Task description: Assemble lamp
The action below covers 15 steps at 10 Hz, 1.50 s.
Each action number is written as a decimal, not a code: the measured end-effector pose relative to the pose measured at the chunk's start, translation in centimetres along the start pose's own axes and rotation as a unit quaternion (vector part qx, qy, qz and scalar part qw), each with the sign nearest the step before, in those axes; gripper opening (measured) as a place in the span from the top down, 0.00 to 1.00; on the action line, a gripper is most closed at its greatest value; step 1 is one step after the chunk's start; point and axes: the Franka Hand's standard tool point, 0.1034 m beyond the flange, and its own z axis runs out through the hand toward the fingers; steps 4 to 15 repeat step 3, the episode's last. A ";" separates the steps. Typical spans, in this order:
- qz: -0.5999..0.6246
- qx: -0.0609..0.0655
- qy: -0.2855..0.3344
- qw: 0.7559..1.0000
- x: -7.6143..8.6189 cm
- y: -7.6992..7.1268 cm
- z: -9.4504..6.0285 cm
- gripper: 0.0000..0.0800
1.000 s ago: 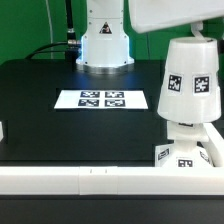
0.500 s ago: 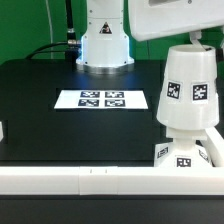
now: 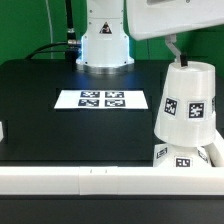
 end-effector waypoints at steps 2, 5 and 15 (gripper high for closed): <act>0.031 0.002 0.000 1.000 -0.7 -0.5 -2.0 0.15; 0.049 0.004 0.003 0.999 -1.1 -1.1 -2.8 0.13; 0.049 0.004 0.003 0.999 -1.1 -1.1 -2.8 0.13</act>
Offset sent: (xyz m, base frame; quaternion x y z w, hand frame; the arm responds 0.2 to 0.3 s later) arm -0.0335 0.0083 0.0332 -0.0662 0.0185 0.1302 0.9891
